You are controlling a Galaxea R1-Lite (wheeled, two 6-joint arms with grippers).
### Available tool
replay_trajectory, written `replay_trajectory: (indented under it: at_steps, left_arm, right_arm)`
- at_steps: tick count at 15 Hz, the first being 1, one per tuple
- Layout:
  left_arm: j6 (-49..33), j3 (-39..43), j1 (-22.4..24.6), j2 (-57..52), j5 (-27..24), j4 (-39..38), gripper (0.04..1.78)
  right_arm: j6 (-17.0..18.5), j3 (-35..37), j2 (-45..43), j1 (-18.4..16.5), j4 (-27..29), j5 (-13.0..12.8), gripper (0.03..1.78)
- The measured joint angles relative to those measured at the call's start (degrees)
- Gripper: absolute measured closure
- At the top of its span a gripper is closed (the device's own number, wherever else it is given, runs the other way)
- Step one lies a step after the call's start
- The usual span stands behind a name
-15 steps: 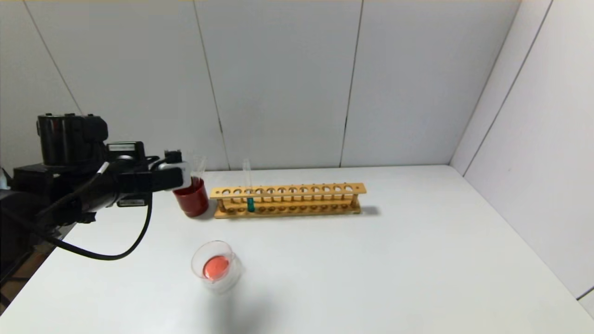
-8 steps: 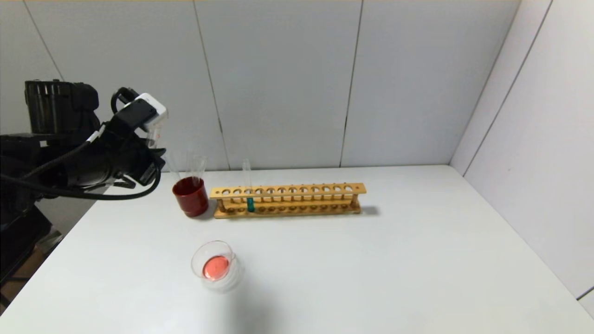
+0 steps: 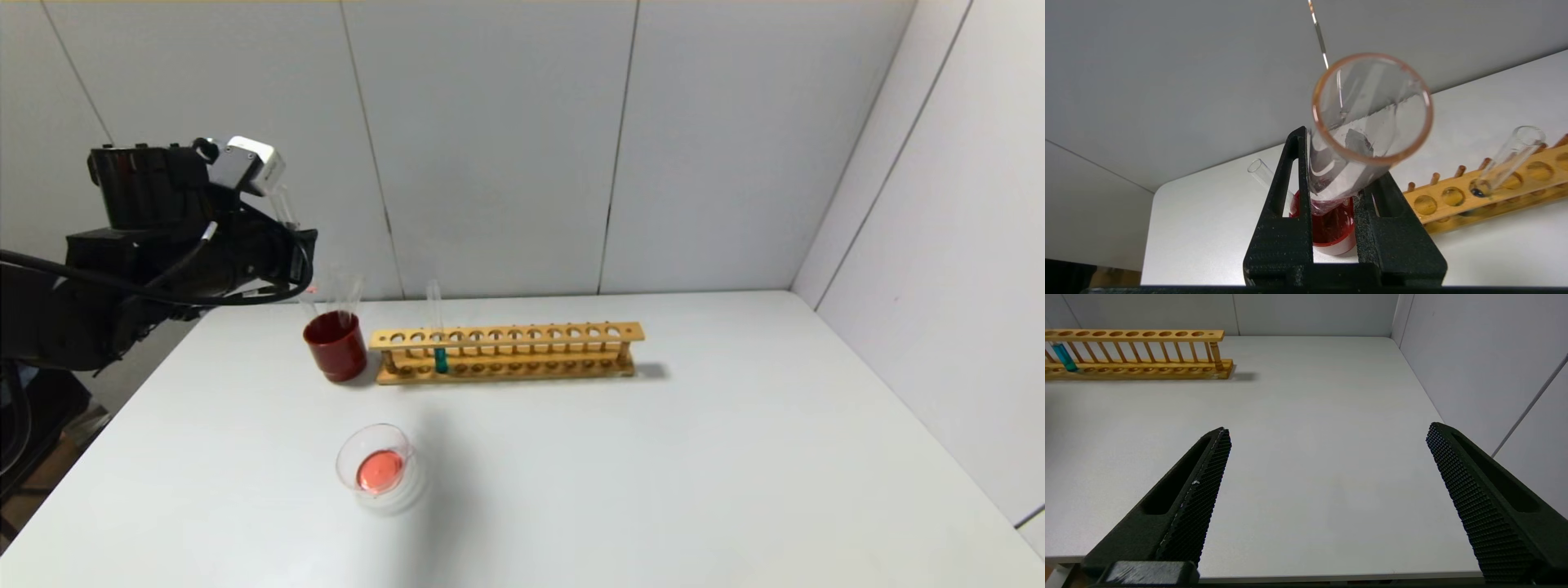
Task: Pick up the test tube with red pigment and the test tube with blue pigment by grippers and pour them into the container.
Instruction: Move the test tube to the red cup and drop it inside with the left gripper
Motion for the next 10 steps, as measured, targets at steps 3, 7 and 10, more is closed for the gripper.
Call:
replay_trajectory:
  at_steps: [3, 7, 10]
  left_arm:
    - [-1.2, 0.2, 0.6, 3.4, 0.2, -1.5, 1.49]
    - [-3.1, -0.1, 1.7, 7.8, 0.5, -5.5, 1.49]
    - [-3.7, 0.0, 2.2, 10.6, 0.5, -8.1, 1.49]
  right_arm:
    - [0.0, 0.0, 0.0, 0.0, 0.0, 0.0, 0.06]
    - [0.0, 0.0, 0.0, 0.0, 0.0, 0.0, 0.06]
    - [0.0, 0.0, 0.0, 0.0, 0.0, 0.0, 0.06]
